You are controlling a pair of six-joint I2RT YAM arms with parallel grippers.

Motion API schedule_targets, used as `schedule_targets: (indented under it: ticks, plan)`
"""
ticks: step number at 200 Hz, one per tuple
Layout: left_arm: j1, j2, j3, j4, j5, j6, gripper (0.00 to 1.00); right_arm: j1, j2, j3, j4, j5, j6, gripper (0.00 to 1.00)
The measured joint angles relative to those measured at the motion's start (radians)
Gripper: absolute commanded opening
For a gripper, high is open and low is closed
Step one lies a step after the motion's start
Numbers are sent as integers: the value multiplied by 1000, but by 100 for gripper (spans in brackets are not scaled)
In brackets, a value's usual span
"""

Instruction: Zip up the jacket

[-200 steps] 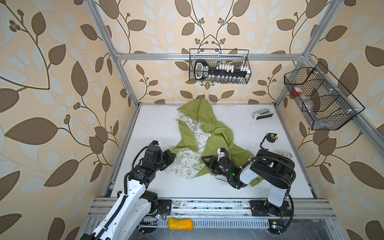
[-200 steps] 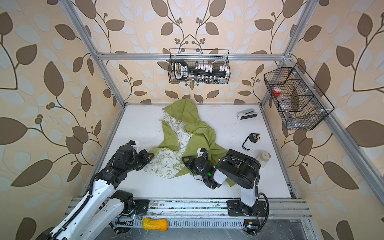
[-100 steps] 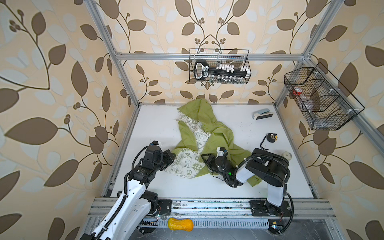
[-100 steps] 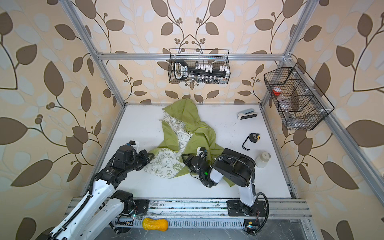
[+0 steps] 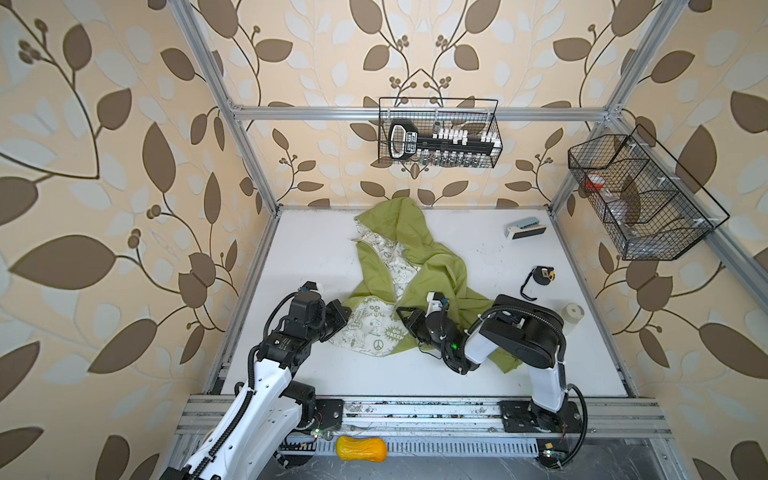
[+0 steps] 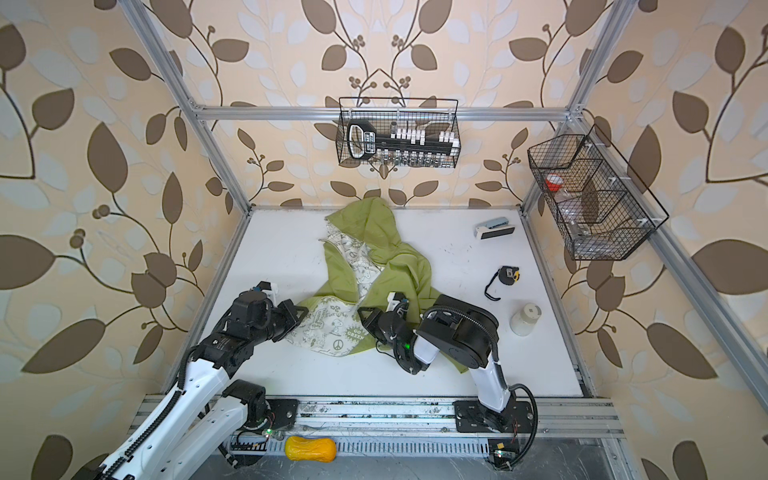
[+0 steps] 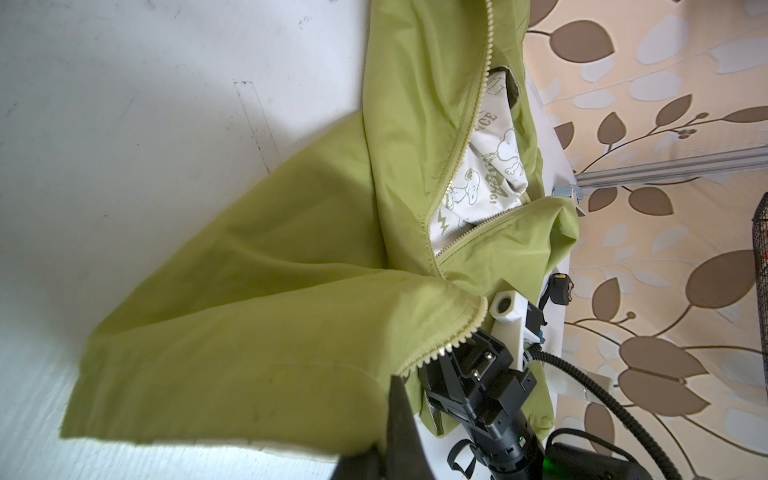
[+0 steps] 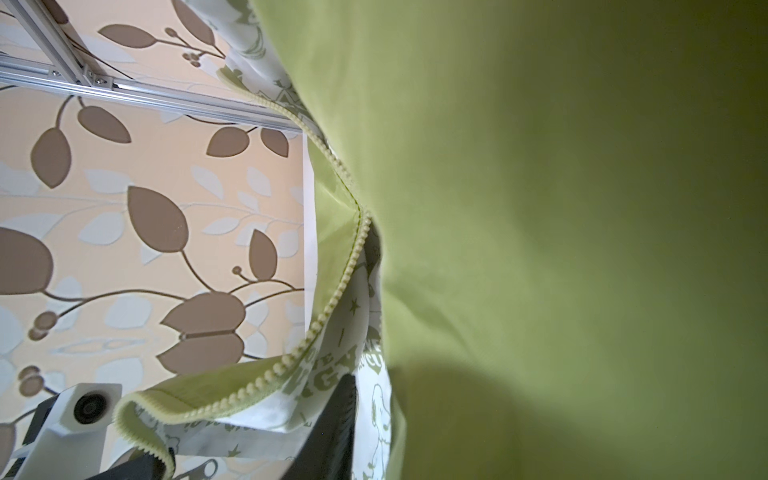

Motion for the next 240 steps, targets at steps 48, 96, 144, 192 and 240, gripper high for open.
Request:
schedule_targets:
  ticks: [48, 96, 144, 192, 240]
  plan:
    - [0, -7, 0, 0, 0, 3, 0, 0, 0, 23, -34, -4, -18, 21]
    - [0, -7, 0, -2, 0, 12, 0, -8, 2, 36, -44, -12, -23, 5]
    - [0, -11, 0, -3, 0, 19, 0, -26, -20, -19, -30, -32, -35, 0]
    - [0, -13, 1, -20, -1, 22, 0, -37, -181, -150, -110, -133, -85, 0]
    - [0, -13, 4, -26, -2, 22, 0, -4, -454, -122, -544, -172, -254, 0]
